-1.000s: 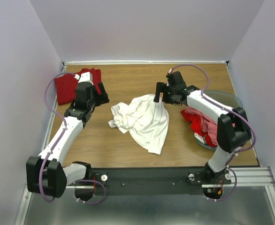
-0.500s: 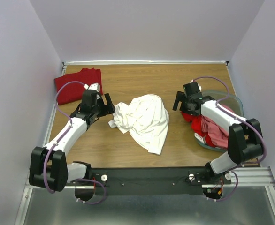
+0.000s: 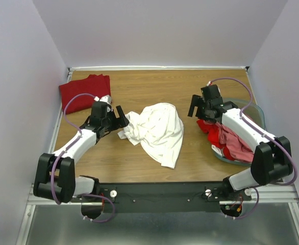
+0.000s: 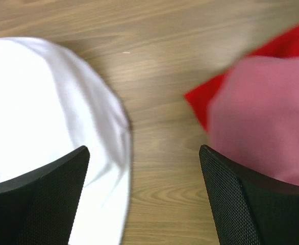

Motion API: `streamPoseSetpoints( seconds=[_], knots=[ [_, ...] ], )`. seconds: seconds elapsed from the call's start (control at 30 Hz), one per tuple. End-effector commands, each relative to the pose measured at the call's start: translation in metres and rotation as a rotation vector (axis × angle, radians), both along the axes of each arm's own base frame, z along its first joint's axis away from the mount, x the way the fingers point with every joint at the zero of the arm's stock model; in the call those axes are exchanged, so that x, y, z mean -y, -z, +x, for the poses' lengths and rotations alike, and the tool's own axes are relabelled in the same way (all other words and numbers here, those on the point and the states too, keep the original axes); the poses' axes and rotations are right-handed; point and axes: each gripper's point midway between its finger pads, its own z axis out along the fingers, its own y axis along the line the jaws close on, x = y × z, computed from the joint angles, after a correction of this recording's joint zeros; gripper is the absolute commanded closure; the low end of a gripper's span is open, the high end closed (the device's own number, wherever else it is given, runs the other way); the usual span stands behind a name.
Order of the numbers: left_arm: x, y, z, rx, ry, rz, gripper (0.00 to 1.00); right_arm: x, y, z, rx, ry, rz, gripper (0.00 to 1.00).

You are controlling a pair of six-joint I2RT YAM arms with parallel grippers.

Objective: Fold and stack the t-shirts
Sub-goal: Flatten the tshirt out

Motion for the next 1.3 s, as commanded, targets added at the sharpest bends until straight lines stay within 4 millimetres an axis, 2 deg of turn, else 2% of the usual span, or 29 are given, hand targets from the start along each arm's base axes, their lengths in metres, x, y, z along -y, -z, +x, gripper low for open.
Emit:
streamPoseSetpoints(
  seconds=[0.0,0.03,0.1,0.2,0.33,0.4,0.47,0.57,0.7,0.83,0.87,0.9,0.93,0.97,1.03,1.07,1.13,1.17,1.23,1.27],
  knots=[
    [0.013,0.005,0.005,-0.001,0.024,-0.062,0.05,-0.045,-0.011,0.009,0.012,-0.105,0.115,0.06],
    [0.016,0.006,0.004,-0.004,0.032,-0.076,0.06,-0.056,-0.009,0.008,0.007,-0.128,0.140,0.08],
    [0.019,0.007,0.008,0.006,0.029,-0.097,0.08,-0.066,-0.005,0.003,0.001,-0.129,0.166,0.08],
    [0.025,0.010,0.012,0.004,0.041,-0.124,0.11,-0.086,0.006,-0.013,-0.028,-0.177,0.201,0.09],
    [0.027,0.018,0.021,-0.007,0.040,-0.120,0.15,-0.090,0.024,-0.021,-0.057,-0.176,0.207,0.09],
    [0.028,0.027,0.022,-0.030,0.043,-0.120,0.17,-0.090,0.030,-0.020,-0.058,-0.172,0.205,0.10],
    [0.033,0.027,0.026,-0.027,0.055,-0.131,0.21,-0.090,0.037,-0.020,-0.069,-0.177,0.199,0.10],
    [0.038,0.032,0.029,-0.039,0.073,-0.139,0.25,-0.091,0.056,-0.019,-0.101,-0.182,0.182,0.11],
    [0.045,0.035,0.036,-0.048,0.085,-0.157,0.39,-0.101,0.069,-0.015,-0.123,-0.230,0.195,0.20],
    [0.052,0.028,0.043,-0.032,0.101,-0.189,0.56,-0.116,0.071,-0.014,-0.144,-0.296,0.240,0.33],
    [0.052,0.026,0.044,-0.028,0.101,-0.191,0.60,-0.117,0.070,-0.012,-0.142,-0.301,0.240,0.43],
    [0.053,0.020,0.048,-0.013,0.101,-0.195,0.68,-0.117,0.070,-0.011,-0.140,-0.310,0.236,0.49],
    [0.054,0.015,0.050,-0.002,0.104,-0.198,0.75,-0.119,0.067,-0.009,-0.134,-0.318,0.240,0.68],
    [0.054,0.014,0.049,-0.003,0.102,-0.197,0.75,-0.119,0.065,-0.008,-0.128,-0.317,0.239,0.81],
    [0.052,0.001,0.054,0.020,0.105,-0.176,0.85,-0.118,0.057,-0.003,-0.103,-0.313,0.235,0.99],
    [0.050,-0.014,0.059,0.058,0.109,-0.164,0.91,-0.117,0.050,-0.002,-0.090,-0.316,0.228,1.00],
    [0.043,-0.025,0.061,0.069,0.092,-0.131,0.99,-0.113,0.036,0.003,-0.061,-0.310,0.216,0.99],
    [0.037,-0.043,0.063,0.106,0.080,-0.111,1.00,-0.110,0.014,0.011,-0.016,-0.301,0.206,0.99],
    [0.034,-0.064,0.064,0.153,0.074,-0.109,1.00,-0.105,0.000,0.009,0.005,-0.300,0.196,1.00],
    [0.025,-0.069,0.062,0.152,0.049,-0.089,1.00,-0.101,-0.018,0.016,0.047,-0.283,0.191,0.99]
  ],
)
